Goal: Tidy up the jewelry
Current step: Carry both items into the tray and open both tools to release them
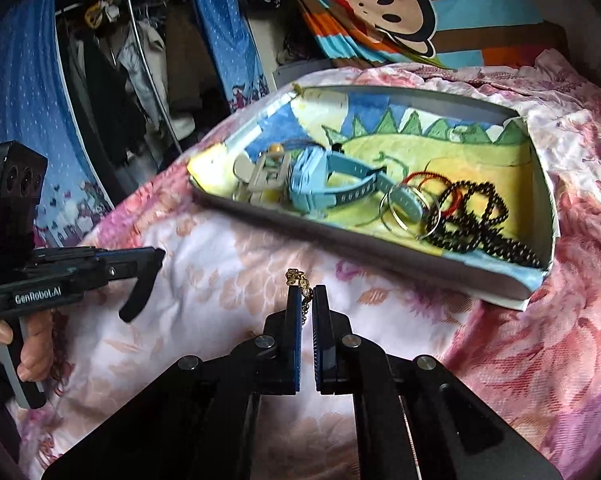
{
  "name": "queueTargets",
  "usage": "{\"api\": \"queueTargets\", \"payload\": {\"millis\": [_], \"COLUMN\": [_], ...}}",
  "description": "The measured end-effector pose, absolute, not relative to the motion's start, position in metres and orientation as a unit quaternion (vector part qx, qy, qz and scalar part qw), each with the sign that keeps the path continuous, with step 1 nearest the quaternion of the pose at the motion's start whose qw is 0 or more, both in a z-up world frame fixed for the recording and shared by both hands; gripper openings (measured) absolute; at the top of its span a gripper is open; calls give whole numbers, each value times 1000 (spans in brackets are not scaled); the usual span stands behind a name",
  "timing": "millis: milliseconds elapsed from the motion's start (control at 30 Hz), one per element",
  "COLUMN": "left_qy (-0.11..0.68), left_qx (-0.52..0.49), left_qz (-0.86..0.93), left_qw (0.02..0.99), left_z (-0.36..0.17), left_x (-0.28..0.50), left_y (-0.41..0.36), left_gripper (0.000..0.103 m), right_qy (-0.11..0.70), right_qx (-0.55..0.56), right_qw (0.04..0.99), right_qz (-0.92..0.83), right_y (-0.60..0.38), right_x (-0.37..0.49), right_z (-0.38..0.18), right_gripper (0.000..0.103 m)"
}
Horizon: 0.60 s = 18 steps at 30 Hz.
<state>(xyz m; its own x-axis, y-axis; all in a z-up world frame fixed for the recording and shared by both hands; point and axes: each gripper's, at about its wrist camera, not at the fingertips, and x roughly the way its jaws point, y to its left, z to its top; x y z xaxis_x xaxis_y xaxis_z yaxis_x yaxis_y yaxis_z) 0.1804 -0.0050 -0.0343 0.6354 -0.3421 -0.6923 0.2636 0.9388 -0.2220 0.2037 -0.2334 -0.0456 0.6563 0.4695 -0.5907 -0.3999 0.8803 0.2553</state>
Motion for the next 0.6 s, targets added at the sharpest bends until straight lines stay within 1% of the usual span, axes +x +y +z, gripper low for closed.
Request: {"api": "queueTargets", "payload": {"millis": [167,333,467,600], "left_qy": [369,344,320,324], "left_qx": [-65,-82,-96,-102], "left_qz": [-156,-147,-145,-148], "left_qw": [914,924,931,929], "left_z": [-13,16,37,41], "left_x": [187,217,242,271], "left_y": [-1,-8,-20,-39], "left_gripper": [4,4,4,4], "right_qy": [311,264,238,232], "right_qx": [66,88,82,85], "right_qw": [919,934,947,954], "right_qz": [231,222,199,168], "right_y": [-246,-270,-281,-292], "right_x": [207,220,236,253], "right_z": [-25,21,47,52], "right_gripper": [5,5,5,5]}}
